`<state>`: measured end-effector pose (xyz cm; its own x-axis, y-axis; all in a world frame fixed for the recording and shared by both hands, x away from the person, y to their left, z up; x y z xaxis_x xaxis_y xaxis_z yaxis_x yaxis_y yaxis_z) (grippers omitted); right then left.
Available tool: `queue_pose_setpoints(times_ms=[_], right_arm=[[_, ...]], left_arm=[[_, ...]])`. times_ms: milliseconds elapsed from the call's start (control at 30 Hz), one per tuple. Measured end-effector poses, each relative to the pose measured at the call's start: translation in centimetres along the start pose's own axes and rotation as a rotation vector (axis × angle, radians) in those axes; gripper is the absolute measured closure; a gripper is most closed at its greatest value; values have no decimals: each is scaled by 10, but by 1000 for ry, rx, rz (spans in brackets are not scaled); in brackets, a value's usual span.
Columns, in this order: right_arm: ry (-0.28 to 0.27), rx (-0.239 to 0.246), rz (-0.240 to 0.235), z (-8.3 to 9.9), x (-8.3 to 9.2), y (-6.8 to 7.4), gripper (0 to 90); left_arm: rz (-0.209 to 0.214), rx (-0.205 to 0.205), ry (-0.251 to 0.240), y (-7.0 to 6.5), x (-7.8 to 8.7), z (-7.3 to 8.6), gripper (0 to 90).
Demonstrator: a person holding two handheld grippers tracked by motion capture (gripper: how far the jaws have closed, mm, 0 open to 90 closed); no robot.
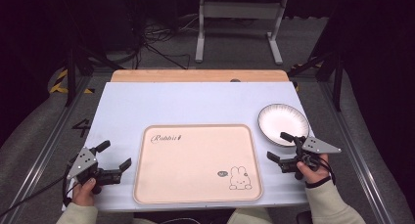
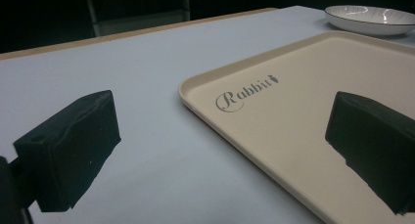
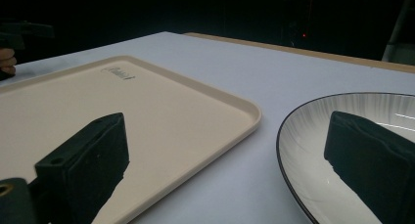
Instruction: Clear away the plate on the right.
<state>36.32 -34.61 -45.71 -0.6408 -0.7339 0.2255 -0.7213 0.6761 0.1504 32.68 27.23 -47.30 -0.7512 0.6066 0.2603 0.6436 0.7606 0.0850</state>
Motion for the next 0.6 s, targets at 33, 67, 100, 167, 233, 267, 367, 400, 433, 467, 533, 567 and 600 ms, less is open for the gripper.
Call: queue_pose_setpoints(times_ms=[33, 67, 100, 167, 233, 267, 367, 400, 433, 467, 533, 567, 600], right_arm=[[-6, -2, -1, 0, 0, 0, 30], [-8, -8, -3, 0, 1, -1, 30], [-8, -8, -3, 0, 1, -1, 30], [-6, -8, -10, 0, 0, -1, 31], [-4, -6, -10, 0, 0, -1, 33], [6, 2, -9, 0, -1, 0, 34], [19, 14, -12, 0, -2, 1, 41], [19, 20, -12, 0, -2, 1, 46], [19, 20, -12, 0, -2, 1, 46], [29, 26, -11, -1, -3, 2, 51], [31, 31, -12, -1, -3, 2, 53], [31, 31, -12, -1, -3, 2, 53], [31, 26, -11, -1, -3, 2, 52]], left_arm=[[0, 0, 0, 0, 0, 0, 2], [-3, 6, 2, 0, 0, 0, 2], [-3, 6, 2, 0, 0, 0, 2], [-5, 4, 2, -1, 0, 0, 2], [-4, 4, 3, -1, 0, 0, 2], [-3, 3, 5, 0, 0, 0, 2], [-3, 2, 4, 0, 0, 0, 2], [-4, 3, 3, 0, 0, 0, 2], [-4, 3, 3, 0, 0, 0, 2], [-4, 2, 4, 0, 0, 0, 2], [-4, 3, 3, 0, -1, 0, 2], [-4, 4, 4, 0, -1, 0, 2], [-4, 4, 6, 0, -1, 0, 2]])
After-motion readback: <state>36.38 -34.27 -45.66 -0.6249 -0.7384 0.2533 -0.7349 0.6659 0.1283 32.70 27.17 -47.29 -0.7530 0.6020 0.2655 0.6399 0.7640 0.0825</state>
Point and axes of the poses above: each handheld gripper's, and its own axes: x roughly backward along the jaws, z roughly out of its underside, y roughly to its left, the point moved 1 cm from there along -x, roughly forward along the jaws, and after that the axes turned 6 degrees about -x, right-handed, at the moved point
